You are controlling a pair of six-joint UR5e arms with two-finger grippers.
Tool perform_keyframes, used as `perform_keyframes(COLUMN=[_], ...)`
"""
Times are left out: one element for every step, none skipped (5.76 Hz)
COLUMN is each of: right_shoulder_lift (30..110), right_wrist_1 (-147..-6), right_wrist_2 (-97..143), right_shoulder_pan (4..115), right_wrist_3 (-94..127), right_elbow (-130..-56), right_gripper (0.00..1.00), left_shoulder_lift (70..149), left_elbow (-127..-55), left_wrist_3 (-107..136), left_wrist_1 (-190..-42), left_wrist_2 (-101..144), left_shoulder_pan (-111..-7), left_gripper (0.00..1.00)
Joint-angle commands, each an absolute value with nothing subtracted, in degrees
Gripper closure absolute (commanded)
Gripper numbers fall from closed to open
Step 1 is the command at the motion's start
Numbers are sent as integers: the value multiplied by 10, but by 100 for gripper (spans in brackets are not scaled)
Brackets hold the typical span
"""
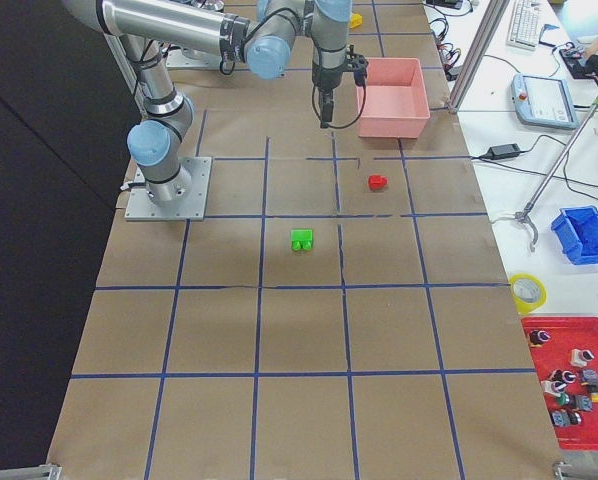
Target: Put all blocks into box
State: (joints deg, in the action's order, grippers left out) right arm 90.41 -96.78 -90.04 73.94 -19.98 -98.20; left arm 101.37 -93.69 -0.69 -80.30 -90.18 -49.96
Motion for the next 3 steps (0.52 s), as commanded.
perform_keyframes(right_shoulder_lift=[882,868,840], right_wrist_1=[-983,-1035,-1094], right_wrist_2=[-906,-913,-913], right_shoulder_pan=[667,653,623], right_wrist_3=[-293,-341,-381], right_elbow=[-994,-1011,-1012], right_gripper=[0,0,0], left_shoulder_lift=[1025,1021,1027], left_elbow=[-1042,-1082,-1099], left_wrist_3=[32,59,83], left_wrist_1=[-664,-613,-595], left_wrist_2=[-903,-904,-903], left_shoulder_pan=[-508,-525,-539], left_gripper=[1,1,1])
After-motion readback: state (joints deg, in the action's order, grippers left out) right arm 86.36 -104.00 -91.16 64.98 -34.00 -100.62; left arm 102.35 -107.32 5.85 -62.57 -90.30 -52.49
